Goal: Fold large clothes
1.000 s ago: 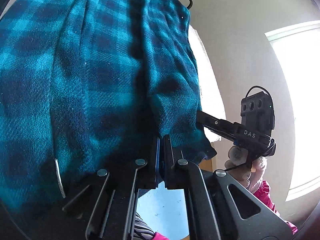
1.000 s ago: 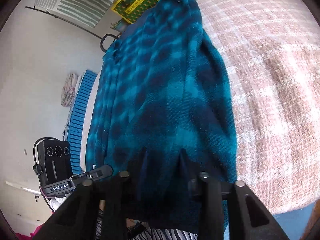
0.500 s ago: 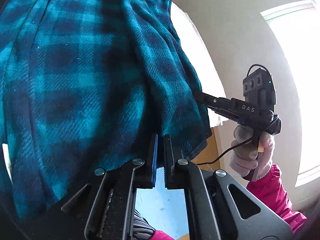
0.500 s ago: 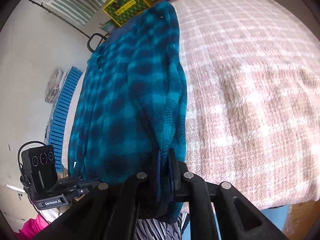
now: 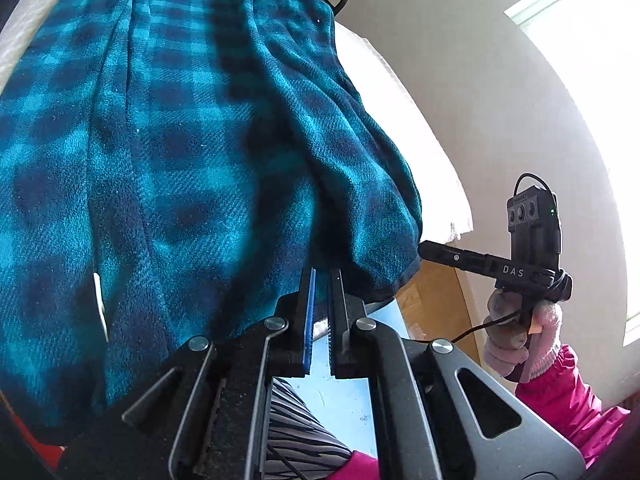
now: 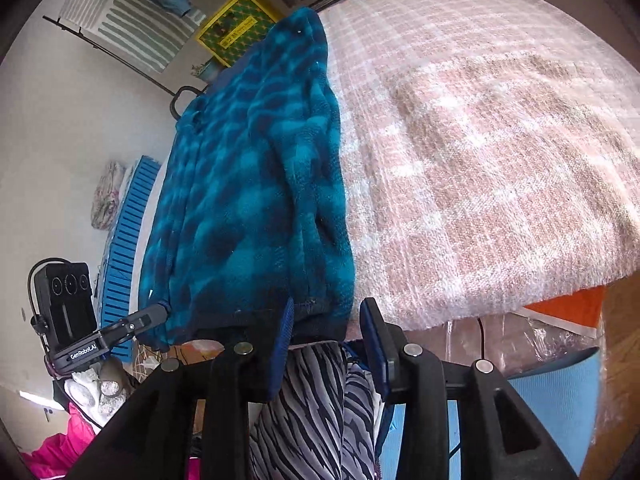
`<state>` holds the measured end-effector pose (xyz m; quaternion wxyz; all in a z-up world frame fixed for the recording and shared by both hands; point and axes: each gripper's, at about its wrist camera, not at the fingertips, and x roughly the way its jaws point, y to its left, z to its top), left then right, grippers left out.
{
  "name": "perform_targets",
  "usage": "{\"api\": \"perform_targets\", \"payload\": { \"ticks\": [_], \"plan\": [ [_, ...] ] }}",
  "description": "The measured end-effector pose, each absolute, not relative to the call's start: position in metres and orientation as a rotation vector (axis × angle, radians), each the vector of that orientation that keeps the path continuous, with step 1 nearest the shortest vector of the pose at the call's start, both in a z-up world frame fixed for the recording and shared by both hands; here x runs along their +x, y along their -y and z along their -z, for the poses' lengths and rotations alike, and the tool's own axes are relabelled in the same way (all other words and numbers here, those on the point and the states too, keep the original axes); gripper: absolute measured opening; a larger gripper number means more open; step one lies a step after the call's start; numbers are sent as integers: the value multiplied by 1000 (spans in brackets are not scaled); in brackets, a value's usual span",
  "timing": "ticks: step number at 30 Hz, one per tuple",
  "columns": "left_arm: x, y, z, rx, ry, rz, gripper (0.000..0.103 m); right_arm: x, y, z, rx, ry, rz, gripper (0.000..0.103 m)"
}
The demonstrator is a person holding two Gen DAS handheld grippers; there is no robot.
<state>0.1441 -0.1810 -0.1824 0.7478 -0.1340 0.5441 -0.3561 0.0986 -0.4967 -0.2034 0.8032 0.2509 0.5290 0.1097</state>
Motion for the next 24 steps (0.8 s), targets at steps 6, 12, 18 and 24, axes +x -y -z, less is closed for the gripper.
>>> {"api": "perform_targets", "payload": {
  "ticks": [6, 12, 18, 24],
  "plan": [
    [143, 147, 184, -351, -1155, 711, 1, 96, 493, 209, 502, -1166, -173, 42],
    [151, 145, 209, -307, -1215, 691, 1, 97, 482, 206, 502, -1179, -203, 6],
    [149, 150, 215, -241, -1209, 696, 3, 87, 489, 189, 394, -1156, -154, 5],
    [144, 164, 196, -352, -1200, 767, 29, 89, 481, 191, 286, -1169, -136, 27]
  ]
}}
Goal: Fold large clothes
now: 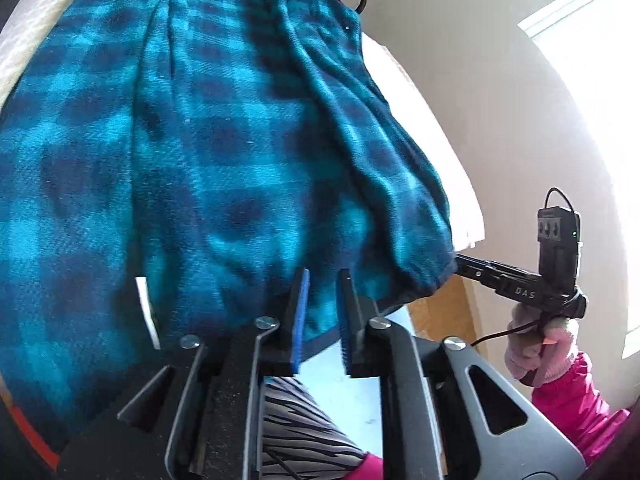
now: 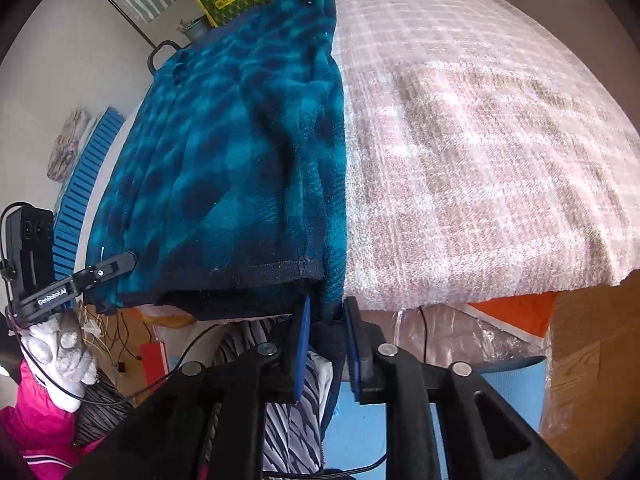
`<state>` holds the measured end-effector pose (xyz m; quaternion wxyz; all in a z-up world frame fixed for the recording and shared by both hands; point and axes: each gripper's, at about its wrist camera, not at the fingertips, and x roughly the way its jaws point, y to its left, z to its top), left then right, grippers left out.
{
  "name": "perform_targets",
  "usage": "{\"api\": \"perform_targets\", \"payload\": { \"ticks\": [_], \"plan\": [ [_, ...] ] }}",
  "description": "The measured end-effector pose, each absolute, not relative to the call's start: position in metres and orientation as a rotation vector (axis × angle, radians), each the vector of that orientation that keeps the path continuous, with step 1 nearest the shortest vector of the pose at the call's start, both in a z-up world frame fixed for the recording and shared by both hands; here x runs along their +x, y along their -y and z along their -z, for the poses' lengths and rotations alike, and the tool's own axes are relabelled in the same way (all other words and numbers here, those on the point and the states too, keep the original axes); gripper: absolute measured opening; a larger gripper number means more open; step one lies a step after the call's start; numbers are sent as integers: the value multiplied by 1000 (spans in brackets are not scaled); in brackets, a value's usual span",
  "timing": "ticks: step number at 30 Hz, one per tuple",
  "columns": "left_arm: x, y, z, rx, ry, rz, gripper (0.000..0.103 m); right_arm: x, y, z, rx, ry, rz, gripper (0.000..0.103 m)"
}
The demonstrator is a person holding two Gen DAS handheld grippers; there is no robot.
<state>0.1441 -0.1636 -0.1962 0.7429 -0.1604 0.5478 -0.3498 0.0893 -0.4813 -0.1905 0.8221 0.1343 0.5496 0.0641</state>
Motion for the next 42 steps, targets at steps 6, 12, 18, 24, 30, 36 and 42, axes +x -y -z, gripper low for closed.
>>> {"api": "perform_targets", "payload": {
  "ticks": [6, 12, 18, 24, 30, 36, 42],
  "plan": [
    [151, 209, 202, -488, -1273, 875, 42, 76, 523, 159, 505, -1006, -195, 42],
    [154, 236, 218, -531, -1357, 880, 26, 100, 519, 183, 621, -1037, -266, 49],
    [147, 234, 191, -506, -1297, 914, 0, 103, 499, 188, 669, -1069, -345, 7],
    [142, 243, 199, -325, -1310, 852, 0, 100, 495, 194, 621, -1120, -307, 6],
    [131, 226, 183, -257, -1270, 830, 1, 99, 481, 185, 446, -1112, -320, 33],
    [134, 215, 145, -240, -1136, 804, 1, 107, 515, 177, 541, -1011, -267, 55],
    [154, 246, 151, -234, -1142, 838, 1, 125, 519, 204, 652, -1050, -271, 55]
  ]
}}
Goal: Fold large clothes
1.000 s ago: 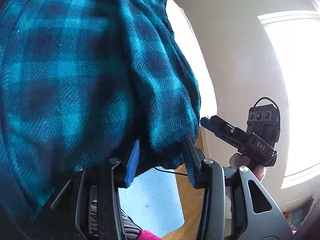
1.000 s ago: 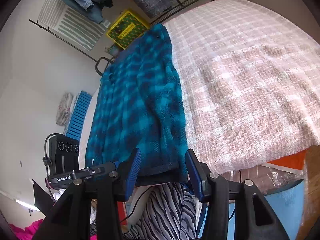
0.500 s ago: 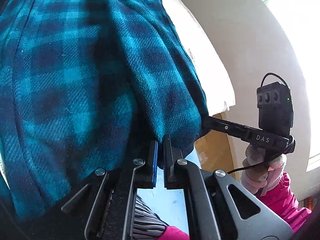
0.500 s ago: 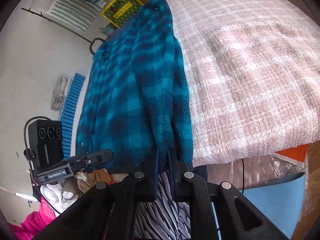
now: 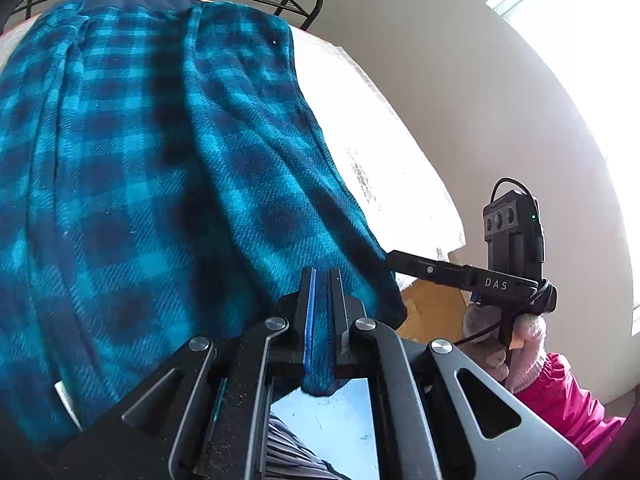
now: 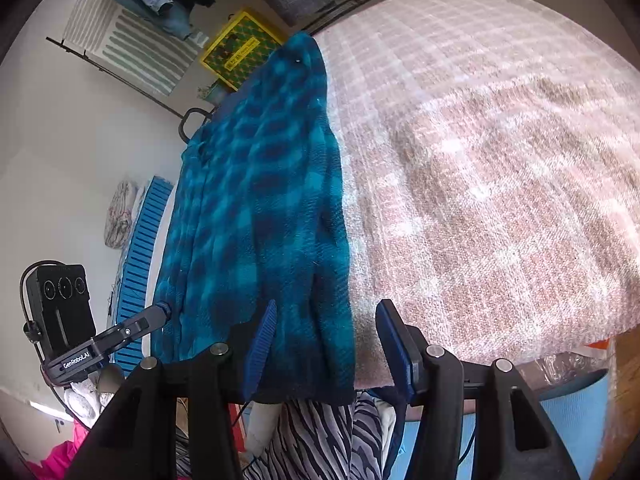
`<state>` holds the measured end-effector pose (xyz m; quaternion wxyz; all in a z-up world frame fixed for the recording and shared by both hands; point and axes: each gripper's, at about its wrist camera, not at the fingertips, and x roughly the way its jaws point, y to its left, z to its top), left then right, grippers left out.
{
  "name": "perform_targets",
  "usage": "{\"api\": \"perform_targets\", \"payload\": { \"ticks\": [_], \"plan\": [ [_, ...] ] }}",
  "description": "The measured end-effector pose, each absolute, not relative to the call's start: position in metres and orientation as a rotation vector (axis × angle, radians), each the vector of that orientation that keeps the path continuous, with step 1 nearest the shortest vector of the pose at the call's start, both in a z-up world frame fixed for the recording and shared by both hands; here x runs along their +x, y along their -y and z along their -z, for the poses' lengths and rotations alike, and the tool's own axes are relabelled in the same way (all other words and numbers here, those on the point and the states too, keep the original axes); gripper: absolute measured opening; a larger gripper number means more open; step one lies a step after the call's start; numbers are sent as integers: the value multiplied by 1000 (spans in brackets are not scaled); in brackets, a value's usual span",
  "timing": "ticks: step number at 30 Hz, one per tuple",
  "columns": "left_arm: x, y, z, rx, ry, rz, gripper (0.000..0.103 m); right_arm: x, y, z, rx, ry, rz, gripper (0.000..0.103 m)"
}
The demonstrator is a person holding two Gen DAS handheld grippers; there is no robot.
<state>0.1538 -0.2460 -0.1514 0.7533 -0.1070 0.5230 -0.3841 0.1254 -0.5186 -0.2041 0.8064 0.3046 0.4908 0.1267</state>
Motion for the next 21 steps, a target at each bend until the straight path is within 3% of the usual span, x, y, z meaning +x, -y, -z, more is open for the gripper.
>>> {"api": "perform_targets", "payload": {
  "ticks": [3, 5, 7, 9, 16, 21],
  "plan": [
    [160, 274, 161, -154, -1135, 854, 1, 130, 515, 216, 704, -1075, -301, 53],
    [160, 282, 178, -153, -1192, 858, 1, 132, 512, 221, 700, -1091, -293, 36],
    [158, 285, 197, -144, -1226, 860, 1, 135, 509, 224, 696, -1120, -299, 12],
    [153, 280, 198, -145, -1193, 878, 2, 136, 506, 222, 690, -1129, -286, 8],
    [126, 234, 165, -341, -1146, 912, 2, 134, 487, 188, 553, -1084, -241, 5],
    [112, 248, 197, -268, -1246, 917, 2, 137, 470, 162, 466, -1048, -238, 4]
  ]
}}
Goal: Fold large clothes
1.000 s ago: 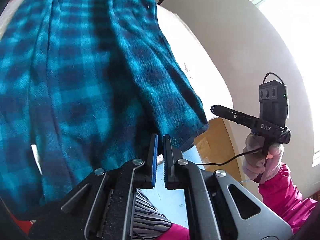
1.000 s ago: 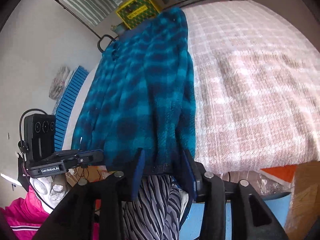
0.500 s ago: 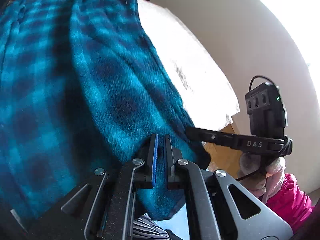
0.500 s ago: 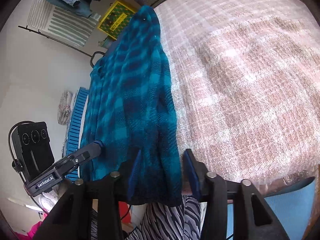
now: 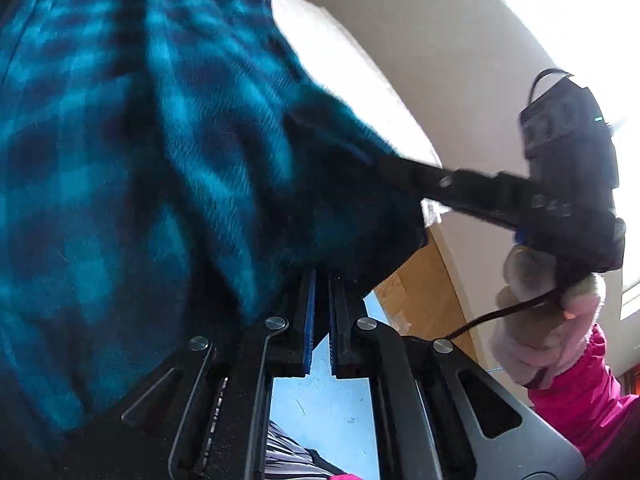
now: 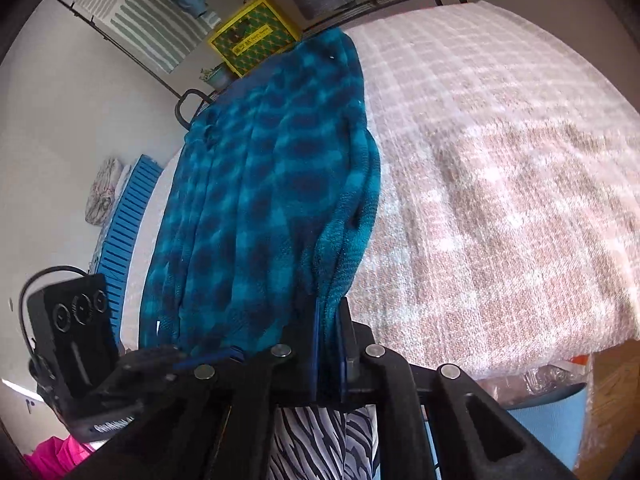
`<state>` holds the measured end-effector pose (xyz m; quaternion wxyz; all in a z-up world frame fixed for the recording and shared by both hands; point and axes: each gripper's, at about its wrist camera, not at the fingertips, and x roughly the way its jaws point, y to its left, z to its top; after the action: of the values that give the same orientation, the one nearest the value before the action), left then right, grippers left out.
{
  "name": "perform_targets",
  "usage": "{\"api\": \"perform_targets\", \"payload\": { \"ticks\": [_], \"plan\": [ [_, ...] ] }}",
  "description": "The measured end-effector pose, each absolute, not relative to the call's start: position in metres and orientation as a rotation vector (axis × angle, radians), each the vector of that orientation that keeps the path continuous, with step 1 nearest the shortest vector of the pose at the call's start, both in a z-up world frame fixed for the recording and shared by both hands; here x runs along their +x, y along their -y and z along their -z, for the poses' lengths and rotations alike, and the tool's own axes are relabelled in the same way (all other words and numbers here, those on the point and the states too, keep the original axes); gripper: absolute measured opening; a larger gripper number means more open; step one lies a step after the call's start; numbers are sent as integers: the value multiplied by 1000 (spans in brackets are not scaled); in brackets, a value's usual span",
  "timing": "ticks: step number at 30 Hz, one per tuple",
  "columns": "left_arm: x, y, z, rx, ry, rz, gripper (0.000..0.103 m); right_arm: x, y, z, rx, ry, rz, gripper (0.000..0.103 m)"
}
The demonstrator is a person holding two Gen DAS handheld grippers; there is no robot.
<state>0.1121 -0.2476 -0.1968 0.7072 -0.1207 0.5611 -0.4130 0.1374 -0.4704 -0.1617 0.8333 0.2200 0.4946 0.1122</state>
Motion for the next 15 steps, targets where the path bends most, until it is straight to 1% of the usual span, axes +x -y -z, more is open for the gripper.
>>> {"api": "perform_targets", "payload": {
  "ticks": [2, 5, 9, 15],
  "plan": [
    [114, 236, 193, -334, -1265, 908, 2, 139, 458, 155, 398, -1053, -234, 4],
    [109, 202, 160, -360, -1178, 895, 2, 141, 433, 140, 282, -1040, -241, 4],
    [103, 133, 115, -432, -1039, 833, 2, 147, 399, 117, 168, -1008, -278, 4],
    [100, 29, 89, -574, -928, 669, 2, 156, 331, 104, -33, -997, -353, 4]
  ]
}}
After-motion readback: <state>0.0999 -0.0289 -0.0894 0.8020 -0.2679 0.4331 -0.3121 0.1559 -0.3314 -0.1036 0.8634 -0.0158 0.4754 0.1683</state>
